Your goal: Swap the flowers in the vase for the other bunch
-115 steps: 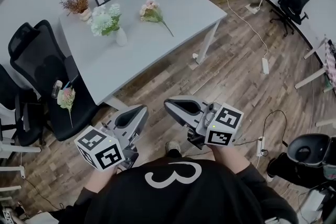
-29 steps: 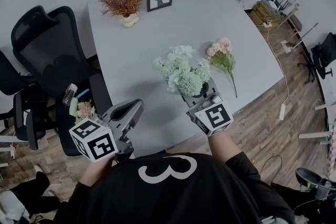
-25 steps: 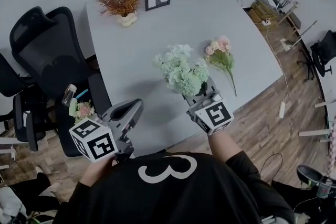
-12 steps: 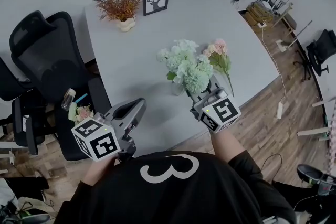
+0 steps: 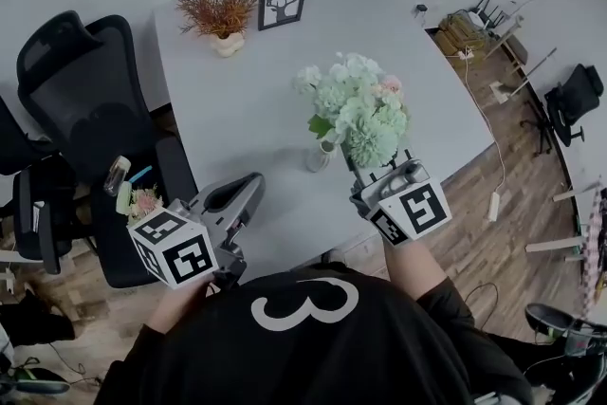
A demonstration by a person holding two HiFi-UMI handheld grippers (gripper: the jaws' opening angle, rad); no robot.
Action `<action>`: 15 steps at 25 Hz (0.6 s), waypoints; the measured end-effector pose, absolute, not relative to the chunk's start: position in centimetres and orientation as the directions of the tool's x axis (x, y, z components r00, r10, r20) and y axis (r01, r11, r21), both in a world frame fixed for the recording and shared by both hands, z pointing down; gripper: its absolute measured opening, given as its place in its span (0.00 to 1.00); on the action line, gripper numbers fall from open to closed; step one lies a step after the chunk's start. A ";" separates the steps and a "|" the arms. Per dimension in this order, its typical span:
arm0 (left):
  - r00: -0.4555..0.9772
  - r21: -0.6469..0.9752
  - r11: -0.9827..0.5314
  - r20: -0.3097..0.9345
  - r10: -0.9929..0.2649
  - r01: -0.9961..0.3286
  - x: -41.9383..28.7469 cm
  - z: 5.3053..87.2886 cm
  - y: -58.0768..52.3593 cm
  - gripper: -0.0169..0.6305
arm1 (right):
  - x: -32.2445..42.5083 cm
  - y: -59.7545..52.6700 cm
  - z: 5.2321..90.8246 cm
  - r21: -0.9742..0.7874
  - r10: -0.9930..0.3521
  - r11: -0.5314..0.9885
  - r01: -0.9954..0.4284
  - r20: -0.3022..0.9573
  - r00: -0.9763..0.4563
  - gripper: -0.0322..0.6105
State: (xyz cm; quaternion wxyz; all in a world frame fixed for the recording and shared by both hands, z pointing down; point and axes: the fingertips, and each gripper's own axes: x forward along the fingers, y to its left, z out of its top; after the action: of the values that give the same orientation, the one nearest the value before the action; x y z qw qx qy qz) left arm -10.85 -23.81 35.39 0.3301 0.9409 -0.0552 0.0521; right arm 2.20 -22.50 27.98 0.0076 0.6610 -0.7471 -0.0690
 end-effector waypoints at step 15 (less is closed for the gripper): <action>0.987 0.602 -0.784 0.141 -0.079 -0.149 -4.6 33.8 -22.1 0.05 | 13.3 -15.7 22.3 0.034 -0.986 -0.019 -0.999 -0.167 0.013 0.13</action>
State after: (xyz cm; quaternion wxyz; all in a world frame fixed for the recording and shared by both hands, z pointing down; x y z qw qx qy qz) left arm -4.63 -22.09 33.77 0.3227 0.9430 -0.0604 0.0539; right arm 13.30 -15.70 22.27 -0.0465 0.7101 -0.6989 -0.0718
